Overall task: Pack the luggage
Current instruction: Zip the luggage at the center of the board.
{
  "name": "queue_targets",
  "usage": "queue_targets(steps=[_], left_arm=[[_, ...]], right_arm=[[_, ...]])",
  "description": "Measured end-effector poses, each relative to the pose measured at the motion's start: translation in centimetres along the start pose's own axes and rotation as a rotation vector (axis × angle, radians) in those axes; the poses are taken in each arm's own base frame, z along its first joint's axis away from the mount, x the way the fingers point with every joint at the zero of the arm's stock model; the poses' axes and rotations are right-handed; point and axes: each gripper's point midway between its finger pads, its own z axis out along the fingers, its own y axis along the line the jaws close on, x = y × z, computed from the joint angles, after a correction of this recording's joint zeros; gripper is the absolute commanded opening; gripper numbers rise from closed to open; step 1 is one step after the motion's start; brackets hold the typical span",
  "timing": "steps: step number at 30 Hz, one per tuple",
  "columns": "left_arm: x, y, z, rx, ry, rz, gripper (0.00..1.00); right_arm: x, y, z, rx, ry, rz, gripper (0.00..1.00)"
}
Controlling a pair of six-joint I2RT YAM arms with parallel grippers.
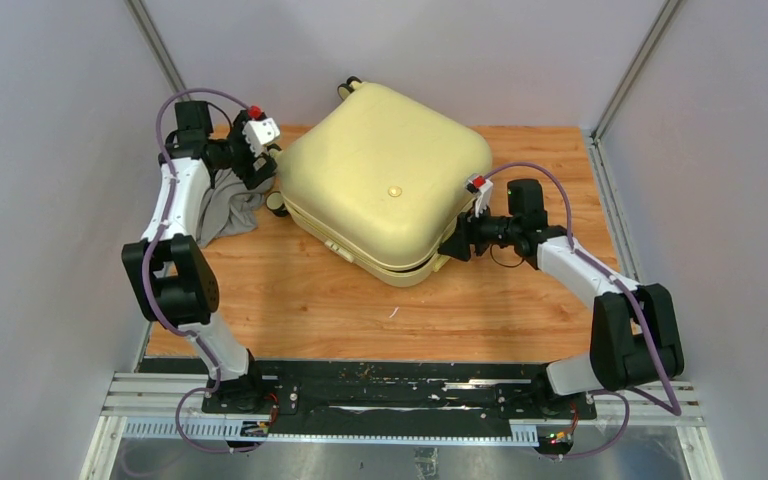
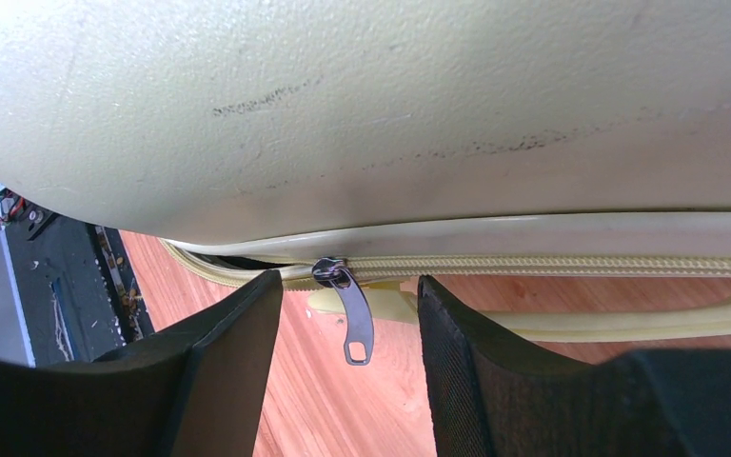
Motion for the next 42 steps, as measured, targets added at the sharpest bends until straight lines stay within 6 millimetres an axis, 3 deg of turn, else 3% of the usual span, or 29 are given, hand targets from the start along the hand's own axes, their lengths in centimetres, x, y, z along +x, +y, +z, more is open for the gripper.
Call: queue_targets(steps=[9, 14, 20, 26, 28, 42], left_arm=[[1.7, -0.7, 3.3, 0.081, 0.044, 0.275, 0.89], [2.5, -1.0, 4.5, 0.108, 0.079, 0.386, 0.78], [2.3, -0.6, 5.0, 0.113, 0.090, 0.492, 0.45], [2.0, -0.6, 4.8, 0.107, 0.081, 0.469, 0.09], [1.8, -0.7, 4.7, 0.103, 0.074, 0.457, 0.01], [0.0, -1.7, 3.7, 0.063, 0.017, 0.318, 0.00]], right_arm=[[0.2, 0.1, 0.0, -0.036, 0.000, 0.004, 0.59], [0.3, 0.2, -0.1, -0.081, -0.006, 0.000, 0.60], [0.2, 0.2, -0.1, -0.130, -0.005, 0.006, 0.60], [0.8, 0.0, 0.0, -0.155, 0.006, 0.019, 0.59], [1.0, 0.0, -0.1, -0.155, 0.010, 0.021, 0.59], [1.5, -1.1, -0.5, -0.148, 0.012, 0.036, 0.54]])
